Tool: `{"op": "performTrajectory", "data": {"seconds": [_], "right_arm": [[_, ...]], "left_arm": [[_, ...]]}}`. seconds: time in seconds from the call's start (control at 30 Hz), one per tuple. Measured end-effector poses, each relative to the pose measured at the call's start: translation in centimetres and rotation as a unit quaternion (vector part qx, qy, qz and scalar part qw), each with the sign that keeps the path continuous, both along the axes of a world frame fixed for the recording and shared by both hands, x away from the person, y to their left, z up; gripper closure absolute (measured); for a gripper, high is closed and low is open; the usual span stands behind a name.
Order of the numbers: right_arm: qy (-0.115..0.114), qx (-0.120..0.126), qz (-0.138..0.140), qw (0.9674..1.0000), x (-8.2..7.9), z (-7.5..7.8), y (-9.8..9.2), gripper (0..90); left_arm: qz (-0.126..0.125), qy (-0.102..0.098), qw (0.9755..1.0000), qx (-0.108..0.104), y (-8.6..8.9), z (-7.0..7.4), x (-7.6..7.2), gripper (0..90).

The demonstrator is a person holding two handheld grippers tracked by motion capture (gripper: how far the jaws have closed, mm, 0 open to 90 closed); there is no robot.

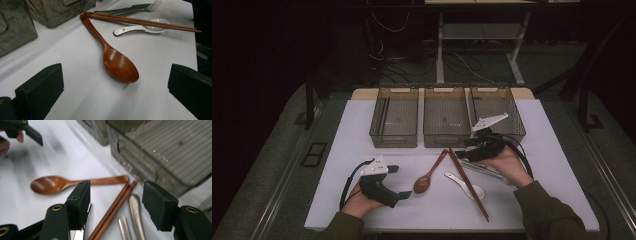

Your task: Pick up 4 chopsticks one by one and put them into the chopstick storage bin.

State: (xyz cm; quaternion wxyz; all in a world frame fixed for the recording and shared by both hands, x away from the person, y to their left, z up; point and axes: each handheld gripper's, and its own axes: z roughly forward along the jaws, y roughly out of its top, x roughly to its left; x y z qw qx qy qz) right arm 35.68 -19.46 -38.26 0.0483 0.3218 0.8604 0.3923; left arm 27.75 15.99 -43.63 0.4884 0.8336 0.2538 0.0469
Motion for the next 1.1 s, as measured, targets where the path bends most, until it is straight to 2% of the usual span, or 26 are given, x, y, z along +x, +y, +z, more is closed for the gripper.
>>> {"op": "performTrajectory", "data": {"seconds": [0.1, 0.47, 0.63, 1.1], "right_arm": [[0.005, -0.016, 0.0, 0.9999, -0.7, -0.6, -0.2, 39.9], [0.022, -0.038, 0.002, 0.999, -2.9, -2.4, -0.6, 45.6], [0.037, -0.039, 0.002, 0.9986, -3.0, -3.2, -0.4, 48.2], [0.046, -0.06, -0.004, 0.9972, -2.8, -4.6, 0.8, 57.2]], "left_arm": [[-0.001, 0.0, 1.0, 0.002, 0.0, 0.0, 0.0, 0.0], [-0.003, 0.0, 1.0, 0.002, 0.0, 0.0, 0.0, 0.0], [-0.004, 0.0, 1.0, 0.002, 0.0, 0.1, 0.0, 0.0], [-0.007, 0.001, 1.0, 0.004, -0.1, 0.0, 0.0, 0.0]]}}
